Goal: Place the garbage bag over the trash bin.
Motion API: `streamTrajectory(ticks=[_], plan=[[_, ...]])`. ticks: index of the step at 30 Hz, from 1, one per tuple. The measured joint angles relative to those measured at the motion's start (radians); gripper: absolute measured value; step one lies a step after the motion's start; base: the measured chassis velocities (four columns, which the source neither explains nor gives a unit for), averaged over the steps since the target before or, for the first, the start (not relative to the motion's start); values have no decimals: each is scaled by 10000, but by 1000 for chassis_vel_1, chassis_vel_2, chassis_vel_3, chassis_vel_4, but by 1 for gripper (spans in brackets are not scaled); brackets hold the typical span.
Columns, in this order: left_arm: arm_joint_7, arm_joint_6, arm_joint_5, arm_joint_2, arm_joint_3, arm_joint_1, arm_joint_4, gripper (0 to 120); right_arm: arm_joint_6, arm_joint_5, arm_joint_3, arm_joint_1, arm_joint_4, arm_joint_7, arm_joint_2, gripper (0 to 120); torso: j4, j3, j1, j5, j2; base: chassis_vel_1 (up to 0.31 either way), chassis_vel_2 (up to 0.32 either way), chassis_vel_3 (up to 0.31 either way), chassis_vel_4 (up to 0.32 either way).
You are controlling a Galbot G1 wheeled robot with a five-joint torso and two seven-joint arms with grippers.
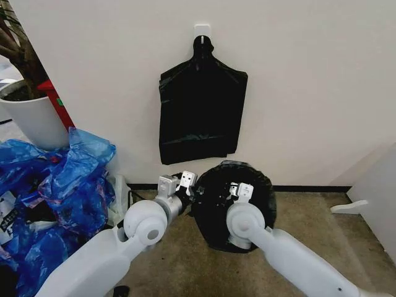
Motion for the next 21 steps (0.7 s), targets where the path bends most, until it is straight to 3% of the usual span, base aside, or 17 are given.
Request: streamTrajectory(ticks=[8, 21], plan=[[18, -44, 47, -123, 56, -140, 140, 1, -153, -44, 378, -307, -195, -74, -196, 0, -1, 0, 0, 0, 0, 0, 0, 0, 0], [61, -32, -80, -8, -236, 126, -550, 1, -316, -150, 647, -186, -1280, -411, -63, 0, 1, 0, 0, 0, 0, 0, 0, 0, 0]])
